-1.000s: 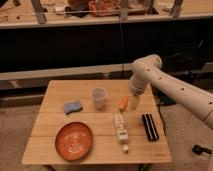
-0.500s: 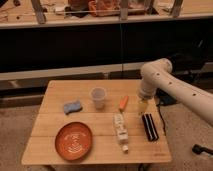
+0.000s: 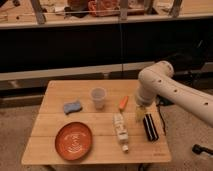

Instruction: Move the arm in a circular motion

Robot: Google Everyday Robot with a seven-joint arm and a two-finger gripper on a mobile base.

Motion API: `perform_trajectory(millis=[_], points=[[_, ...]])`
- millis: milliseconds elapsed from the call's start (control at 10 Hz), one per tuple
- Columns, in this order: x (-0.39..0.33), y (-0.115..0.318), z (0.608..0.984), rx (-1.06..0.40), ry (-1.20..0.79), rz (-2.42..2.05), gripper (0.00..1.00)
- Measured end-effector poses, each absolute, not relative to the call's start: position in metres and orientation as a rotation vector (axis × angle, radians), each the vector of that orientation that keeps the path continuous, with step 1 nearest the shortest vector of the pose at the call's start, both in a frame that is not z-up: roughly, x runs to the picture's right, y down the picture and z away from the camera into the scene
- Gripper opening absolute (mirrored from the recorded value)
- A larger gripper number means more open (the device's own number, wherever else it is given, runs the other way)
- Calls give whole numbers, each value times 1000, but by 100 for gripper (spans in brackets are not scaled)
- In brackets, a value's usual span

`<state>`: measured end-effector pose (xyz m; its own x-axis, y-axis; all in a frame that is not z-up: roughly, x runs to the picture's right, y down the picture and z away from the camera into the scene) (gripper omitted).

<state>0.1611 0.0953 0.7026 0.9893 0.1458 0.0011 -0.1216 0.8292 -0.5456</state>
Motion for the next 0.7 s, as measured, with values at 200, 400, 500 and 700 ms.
perform_trajectory(millis=[200, 400, 500, 700], points=[[141, 103, 692, -587, -59, 153, 80], [127, 107, 684, -591, -79, 157, 80], [111, 105, 683, -590, -95, 138, 80], [76, 93, 682, -579, -123, 85, 80]])
